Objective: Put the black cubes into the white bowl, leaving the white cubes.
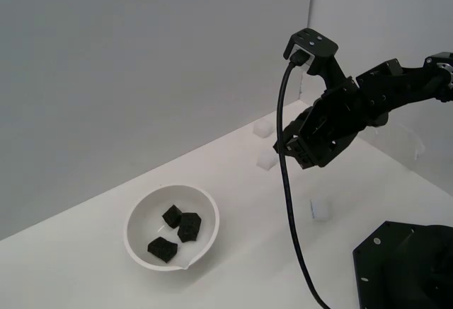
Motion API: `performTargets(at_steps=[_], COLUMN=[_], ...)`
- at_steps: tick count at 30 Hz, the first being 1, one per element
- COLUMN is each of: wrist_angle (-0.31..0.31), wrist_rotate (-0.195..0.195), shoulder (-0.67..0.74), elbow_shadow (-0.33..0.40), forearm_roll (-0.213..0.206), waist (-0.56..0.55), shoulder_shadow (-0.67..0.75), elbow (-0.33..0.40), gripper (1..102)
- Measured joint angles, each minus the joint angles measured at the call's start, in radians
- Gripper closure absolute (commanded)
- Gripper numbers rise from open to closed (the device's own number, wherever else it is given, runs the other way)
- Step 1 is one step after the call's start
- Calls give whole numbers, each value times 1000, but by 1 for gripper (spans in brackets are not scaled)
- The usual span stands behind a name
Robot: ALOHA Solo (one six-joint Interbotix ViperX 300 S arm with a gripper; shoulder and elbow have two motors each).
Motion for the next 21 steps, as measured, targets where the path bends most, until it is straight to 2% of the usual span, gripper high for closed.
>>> performTargets(at_steps=[9,14,17,21], wrist_angle=[0,-28,-41,-48], wrist_rotate=[9,9,9,9], shoulder=[155,247,313,387], elbow_shadow=[71,91,118,124], forearm_roll=[35,55,58,58], waist=[43,57,57,57], shoulder_shadow=[156,250,316,388], elbow=[71,91,120,124], gripper=[100,100,100,100])
